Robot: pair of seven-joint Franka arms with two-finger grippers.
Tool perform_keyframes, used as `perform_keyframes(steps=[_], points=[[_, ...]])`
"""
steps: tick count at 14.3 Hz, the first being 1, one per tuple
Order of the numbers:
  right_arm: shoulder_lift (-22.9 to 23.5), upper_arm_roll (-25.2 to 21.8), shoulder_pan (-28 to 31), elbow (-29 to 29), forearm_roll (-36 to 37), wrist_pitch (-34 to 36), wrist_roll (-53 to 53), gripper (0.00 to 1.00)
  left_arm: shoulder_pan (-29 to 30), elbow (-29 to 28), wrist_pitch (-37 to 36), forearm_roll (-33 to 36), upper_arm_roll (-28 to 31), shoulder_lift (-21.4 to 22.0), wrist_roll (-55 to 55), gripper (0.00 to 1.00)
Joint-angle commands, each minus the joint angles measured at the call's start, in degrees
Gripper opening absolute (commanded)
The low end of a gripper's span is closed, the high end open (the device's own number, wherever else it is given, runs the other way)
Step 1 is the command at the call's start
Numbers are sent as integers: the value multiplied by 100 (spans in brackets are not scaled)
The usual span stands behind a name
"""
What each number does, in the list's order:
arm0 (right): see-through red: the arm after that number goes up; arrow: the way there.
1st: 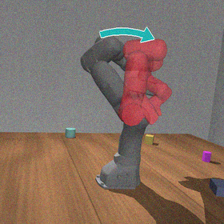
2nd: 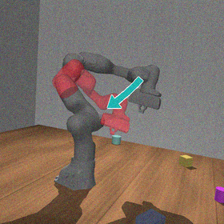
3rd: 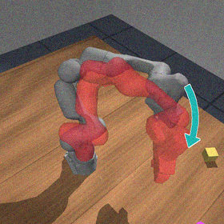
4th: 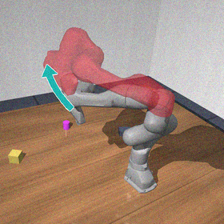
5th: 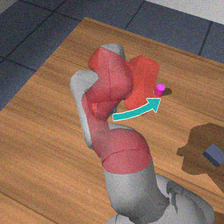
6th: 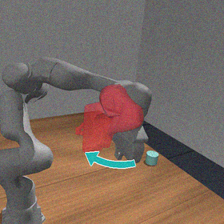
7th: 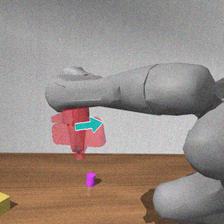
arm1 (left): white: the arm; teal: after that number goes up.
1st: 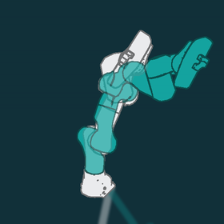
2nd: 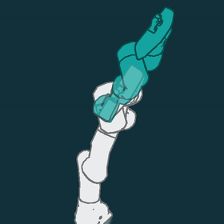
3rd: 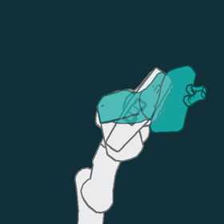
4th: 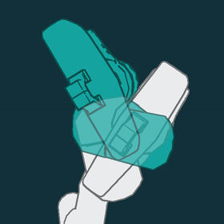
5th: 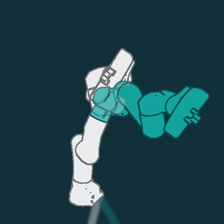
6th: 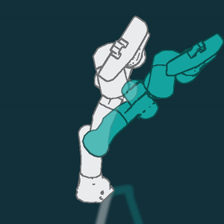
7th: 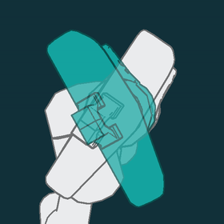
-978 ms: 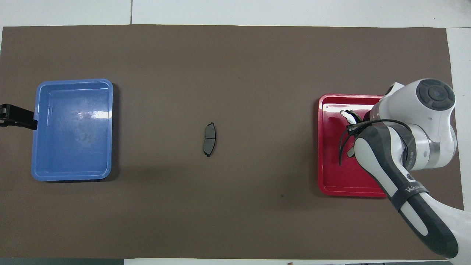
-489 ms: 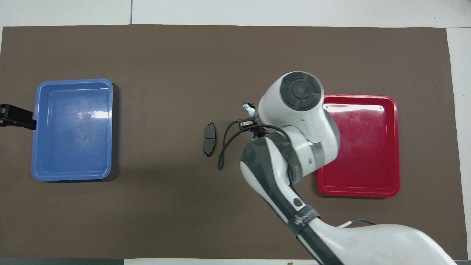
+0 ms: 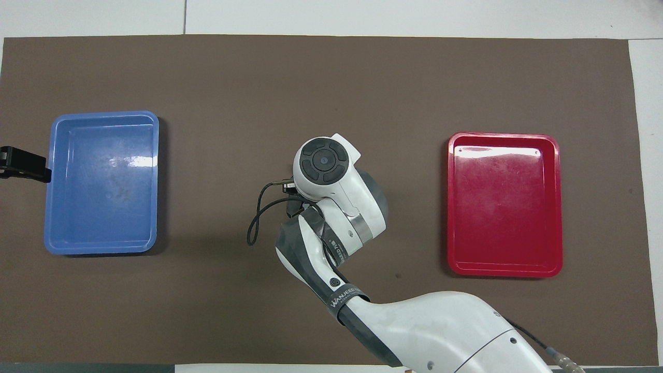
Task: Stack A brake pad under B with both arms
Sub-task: 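Carry the silver pad onto the dark pad and open the right gripper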
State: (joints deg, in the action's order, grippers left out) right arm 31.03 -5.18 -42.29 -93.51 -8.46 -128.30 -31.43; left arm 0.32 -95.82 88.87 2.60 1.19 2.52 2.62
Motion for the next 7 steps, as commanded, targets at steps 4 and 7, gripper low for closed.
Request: perform_keyframes(steps=[4,7], points=[[-70,-18,-138,-176,-165,-362,-144,3,30,-130,34,-76,4,117,28,100],[-88,-18,-156,-290,-165,-442,-240,5,30,-130,34,-84,4,117,19,100]])
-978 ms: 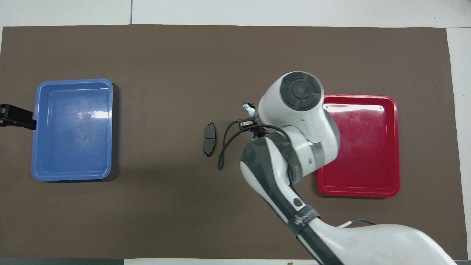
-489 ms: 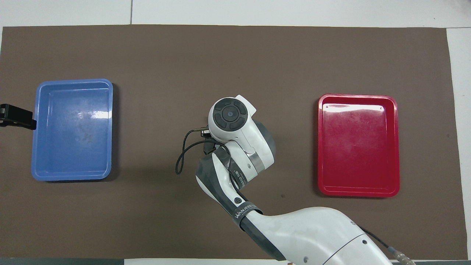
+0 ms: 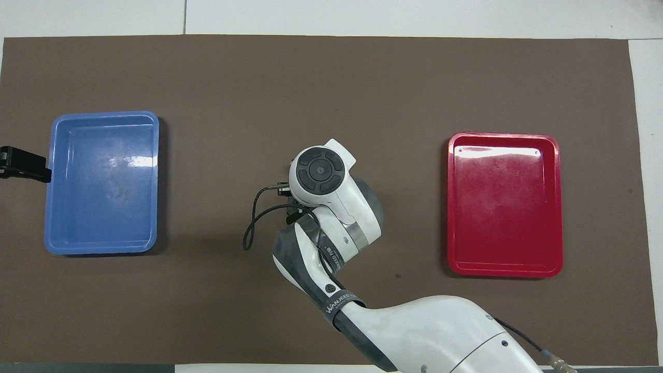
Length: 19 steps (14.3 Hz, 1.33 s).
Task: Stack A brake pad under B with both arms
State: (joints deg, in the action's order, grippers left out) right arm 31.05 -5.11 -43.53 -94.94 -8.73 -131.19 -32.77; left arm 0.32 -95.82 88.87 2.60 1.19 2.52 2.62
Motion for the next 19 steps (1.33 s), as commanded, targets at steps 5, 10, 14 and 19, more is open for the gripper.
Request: perform_keyframes(steps=[5,10,14,19], points=[[-117,-25,-32,-271,-146,-266,-115,18,30,-130,34,-76,4,117,28,100],[-135,-51,-76,166,29,267,-133,99,30,-130,43,-76,4,117,19,100],[-747,-95,606,407,433,1094,-27,99,30,-130,43,-85,4,117,28,100],[-1943,-104,2240,388,460,2999,1183,99,30,-130,43,-84,4,117,19,100]])
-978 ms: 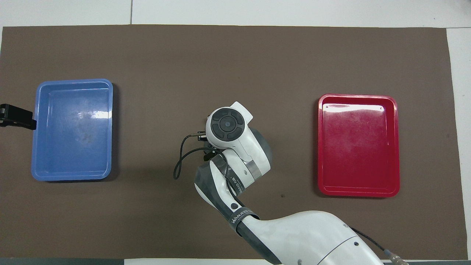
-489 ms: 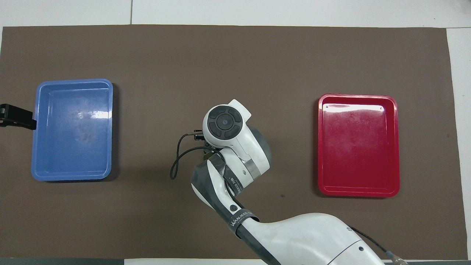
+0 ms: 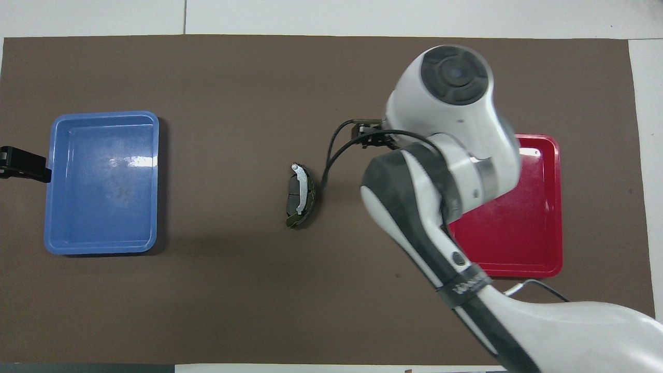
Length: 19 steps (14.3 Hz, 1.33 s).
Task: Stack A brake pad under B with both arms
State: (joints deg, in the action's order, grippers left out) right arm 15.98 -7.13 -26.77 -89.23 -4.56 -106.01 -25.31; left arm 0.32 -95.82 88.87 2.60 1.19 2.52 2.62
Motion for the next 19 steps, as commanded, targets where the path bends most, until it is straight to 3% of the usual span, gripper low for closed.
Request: perform_keyframes(steps=[1,6,9,11,19], points=[[-673,98,959,-217,42,781,769,99,30,-130,43,-85,4,117,28,100],[-1605,106,2455,-270,191,2143,2538,99,30,-130,34,-85,3,117,28,100],[-1940,28,2502,-506,385,2313,2540,99,30,-130,43,-76,4,117,28,100],[-2072,1,2492,-805,490,2025,2592,99,30,-130,43,-76,3,117,28,100],[-2064,-34,2492,-718,552,1847,2847,99,30,-130,34,-85,4,117,19,100]])
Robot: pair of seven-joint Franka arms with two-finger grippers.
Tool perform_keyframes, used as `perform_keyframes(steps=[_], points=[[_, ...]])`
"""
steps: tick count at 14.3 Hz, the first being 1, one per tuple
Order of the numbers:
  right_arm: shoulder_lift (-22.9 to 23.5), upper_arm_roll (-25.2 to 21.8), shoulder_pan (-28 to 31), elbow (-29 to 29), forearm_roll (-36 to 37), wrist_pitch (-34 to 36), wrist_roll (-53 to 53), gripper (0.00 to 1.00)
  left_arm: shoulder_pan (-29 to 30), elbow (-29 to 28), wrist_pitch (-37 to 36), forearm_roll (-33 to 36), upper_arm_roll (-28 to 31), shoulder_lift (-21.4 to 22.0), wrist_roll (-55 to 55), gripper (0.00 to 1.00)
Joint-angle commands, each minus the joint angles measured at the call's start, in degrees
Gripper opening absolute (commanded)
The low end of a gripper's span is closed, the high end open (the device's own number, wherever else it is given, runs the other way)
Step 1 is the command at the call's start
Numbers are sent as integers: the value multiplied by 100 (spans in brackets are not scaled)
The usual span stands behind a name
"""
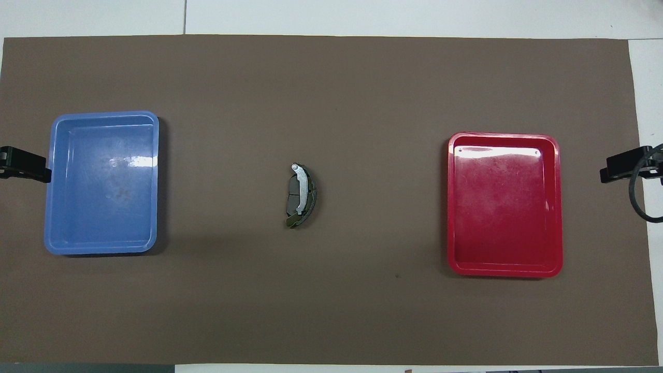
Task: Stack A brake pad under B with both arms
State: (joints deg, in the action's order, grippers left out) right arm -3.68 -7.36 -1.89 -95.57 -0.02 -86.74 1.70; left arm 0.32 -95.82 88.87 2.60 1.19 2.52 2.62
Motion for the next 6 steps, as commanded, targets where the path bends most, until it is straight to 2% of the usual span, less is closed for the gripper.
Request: perform_keyframes(steps=[1,6], points=[[-98,-11,4,-85,98,-80,146,99,30,-130,43,-76,4,117,28,100],[-98,-11,13,-85,125,-106,137,99,30,-130,43,-76,4,118,28,100]])
